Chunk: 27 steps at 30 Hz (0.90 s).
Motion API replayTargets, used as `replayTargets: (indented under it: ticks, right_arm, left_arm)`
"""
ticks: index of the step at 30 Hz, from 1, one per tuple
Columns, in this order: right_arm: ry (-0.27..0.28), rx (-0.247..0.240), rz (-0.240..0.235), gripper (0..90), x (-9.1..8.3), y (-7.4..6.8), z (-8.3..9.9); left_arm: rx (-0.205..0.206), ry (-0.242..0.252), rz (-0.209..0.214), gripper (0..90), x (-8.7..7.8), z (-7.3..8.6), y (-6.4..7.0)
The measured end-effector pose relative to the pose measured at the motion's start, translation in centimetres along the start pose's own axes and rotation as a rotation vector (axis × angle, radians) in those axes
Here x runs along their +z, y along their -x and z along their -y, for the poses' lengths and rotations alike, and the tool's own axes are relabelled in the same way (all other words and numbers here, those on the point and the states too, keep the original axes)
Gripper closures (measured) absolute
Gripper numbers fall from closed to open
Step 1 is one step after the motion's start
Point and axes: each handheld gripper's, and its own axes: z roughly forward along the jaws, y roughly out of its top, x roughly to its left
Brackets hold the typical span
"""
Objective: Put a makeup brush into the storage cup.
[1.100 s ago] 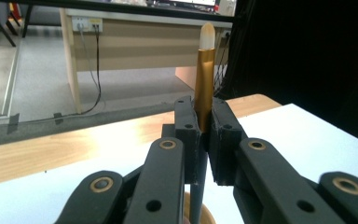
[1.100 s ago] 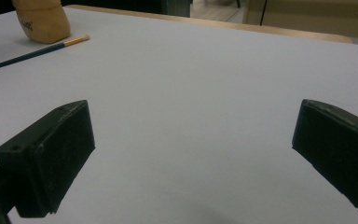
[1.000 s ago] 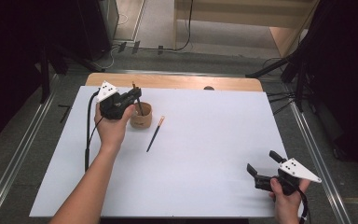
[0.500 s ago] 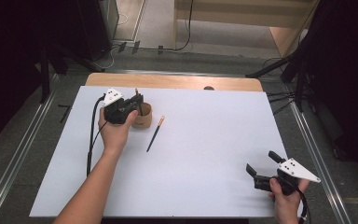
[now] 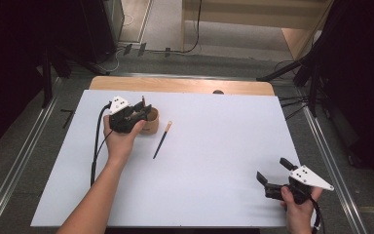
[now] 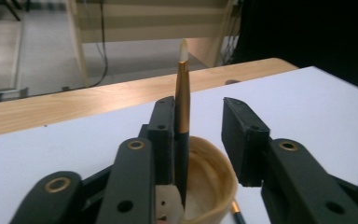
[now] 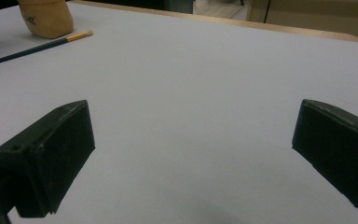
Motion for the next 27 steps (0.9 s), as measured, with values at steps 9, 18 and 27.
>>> replayTargets:
  ticks: [9, 18, 27]
  right_arm:
    - [0.002, -0.004, 0.001, 0.0, 0.1, 0.0, -0.1]
    - [0.004, -0.002, 0.002, 0.0, 0.0, 0.0, 0.0]
    - [0.012, -0.004, 0.006, 0.0, 0.0, 0.0, -0.1]
  left_arm:
    - [-0.014, 0.011, 0.009, 23.3, -2.0, -0.4, 0.0]
    - [-0.033, -0.003, 0.026, 8.3, -3.8, 0.5, -0.2]
    - [-0.035, 0.02, 0.065, 0.0, -6.0, 1.5, -0.1]
